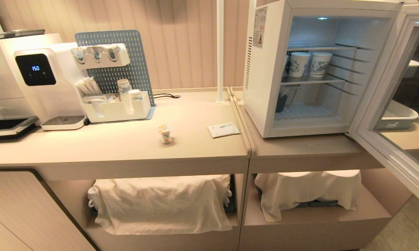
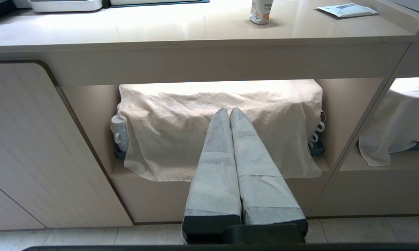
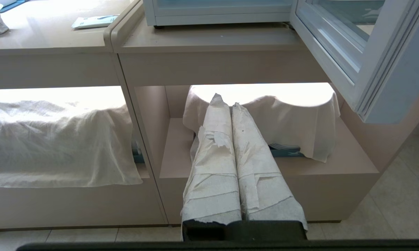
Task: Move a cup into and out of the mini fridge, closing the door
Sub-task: Open the freezer door
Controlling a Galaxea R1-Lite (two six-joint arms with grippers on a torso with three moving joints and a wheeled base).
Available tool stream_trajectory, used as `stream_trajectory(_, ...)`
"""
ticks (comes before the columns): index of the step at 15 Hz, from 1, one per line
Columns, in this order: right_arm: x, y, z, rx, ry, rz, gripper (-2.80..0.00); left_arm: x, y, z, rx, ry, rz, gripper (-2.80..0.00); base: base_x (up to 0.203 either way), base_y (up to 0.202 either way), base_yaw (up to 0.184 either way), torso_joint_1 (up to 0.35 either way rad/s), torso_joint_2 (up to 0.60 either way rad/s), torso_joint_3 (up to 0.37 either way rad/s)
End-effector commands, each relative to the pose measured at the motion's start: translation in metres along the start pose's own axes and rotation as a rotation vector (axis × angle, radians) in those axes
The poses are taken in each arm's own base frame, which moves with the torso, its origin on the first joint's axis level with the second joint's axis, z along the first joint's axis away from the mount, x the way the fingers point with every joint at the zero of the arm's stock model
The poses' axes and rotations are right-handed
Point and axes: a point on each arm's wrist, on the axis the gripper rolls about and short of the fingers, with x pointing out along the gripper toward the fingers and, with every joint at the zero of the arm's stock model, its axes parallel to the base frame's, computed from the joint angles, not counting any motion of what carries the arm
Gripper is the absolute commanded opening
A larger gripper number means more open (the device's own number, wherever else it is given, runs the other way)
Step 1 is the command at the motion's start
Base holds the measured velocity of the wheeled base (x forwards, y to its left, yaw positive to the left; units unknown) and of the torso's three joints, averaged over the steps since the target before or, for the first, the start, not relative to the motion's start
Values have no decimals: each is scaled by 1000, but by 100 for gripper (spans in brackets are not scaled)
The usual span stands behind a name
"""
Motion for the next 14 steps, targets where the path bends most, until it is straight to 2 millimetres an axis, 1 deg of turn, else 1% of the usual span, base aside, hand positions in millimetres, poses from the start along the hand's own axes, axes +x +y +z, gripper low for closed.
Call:
stream_trajectory(1,1,0,-3,-1,7,1,-280,0,0,0,0,1,-1,-280,0,0,0,0,0,0)
stream_trajectory(14,1,0,-3,-1,7,1,-280,0,0,0,1,1,-1,-280,0,0,0,0,0,0)
